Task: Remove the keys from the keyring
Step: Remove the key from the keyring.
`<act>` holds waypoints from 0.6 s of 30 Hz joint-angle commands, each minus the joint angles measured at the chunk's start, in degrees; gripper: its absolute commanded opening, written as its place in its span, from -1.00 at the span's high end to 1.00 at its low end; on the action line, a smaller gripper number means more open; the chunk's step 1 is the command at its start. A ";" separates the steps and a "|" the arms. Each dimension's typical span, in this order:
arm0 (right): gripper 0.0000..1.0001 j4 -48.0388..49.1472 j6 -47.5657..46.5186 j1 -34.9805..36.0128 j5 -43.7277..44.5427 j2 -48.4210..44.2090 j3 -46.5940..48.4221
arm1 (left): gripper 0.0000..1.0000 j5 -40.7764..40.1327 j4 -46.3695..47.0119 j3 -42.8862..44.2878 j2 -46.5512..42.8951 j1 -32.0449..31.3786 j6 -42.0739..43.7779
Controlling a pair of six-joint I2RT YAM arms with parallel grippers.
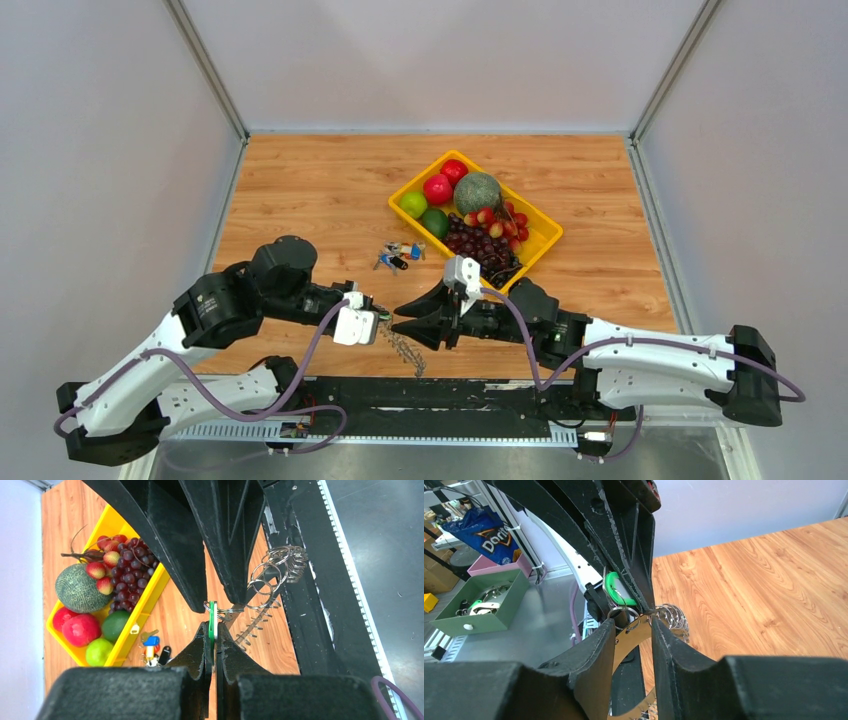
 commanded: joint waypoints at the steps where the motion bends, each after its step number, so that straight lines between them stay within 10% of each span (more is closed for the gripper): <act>1: 0.28 3.31 -1.43 0.66 -0.93 1.84 2.04 | 1.00 2.29 2.62 2.07 0.13 -0.34 0.95; 18: 0.30 8.53 1.44 1.08 -0.56 6.08 3.30 | 1.00 2.78 3.30 1.39 0.17 -0.49 0.51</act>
